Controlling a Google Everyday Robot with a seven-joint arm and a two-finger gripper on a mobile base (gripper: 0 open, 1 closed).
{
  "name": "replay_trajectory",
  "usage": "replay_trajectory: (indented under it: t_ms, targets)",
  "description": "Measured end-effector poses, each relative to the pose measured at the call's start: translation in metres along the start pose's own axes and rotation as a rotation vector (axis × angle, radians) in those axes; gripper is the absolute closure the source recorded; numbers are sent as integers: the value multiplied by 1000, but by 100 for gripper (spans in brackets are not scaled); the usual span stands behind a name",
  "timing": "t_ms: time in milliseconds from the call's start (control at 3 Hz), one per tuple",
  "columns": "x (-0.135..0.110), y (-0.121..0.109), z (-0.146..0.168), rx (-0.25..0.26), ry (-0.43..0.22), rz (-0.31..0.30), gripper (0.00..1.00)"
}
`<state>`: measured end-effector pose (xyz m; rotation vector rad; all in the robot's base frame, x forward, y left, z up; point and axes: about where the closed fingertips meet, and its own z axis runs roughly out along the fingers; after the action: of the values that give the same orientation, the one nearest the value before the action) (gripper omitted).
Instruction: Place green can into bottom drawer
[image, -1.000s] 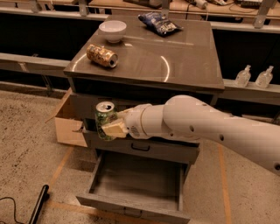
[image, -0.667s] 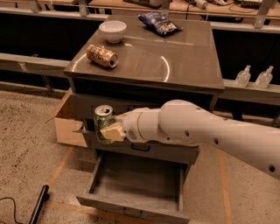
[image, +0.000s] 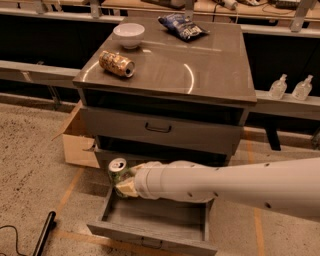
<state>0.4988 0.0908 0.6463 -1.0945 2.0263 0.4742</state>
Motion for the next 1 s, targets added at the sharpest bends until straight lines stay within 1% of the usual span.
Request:
replay_trajectory:
  t_ms: [333, 667, 1000]
  targets:
    - [50, 13, 26, 34, 70, -22, 100]
    - [91, 25, 61, 63, 114, -46, 100]
    - [110, 10, 96, 130, 72, -18, 100]
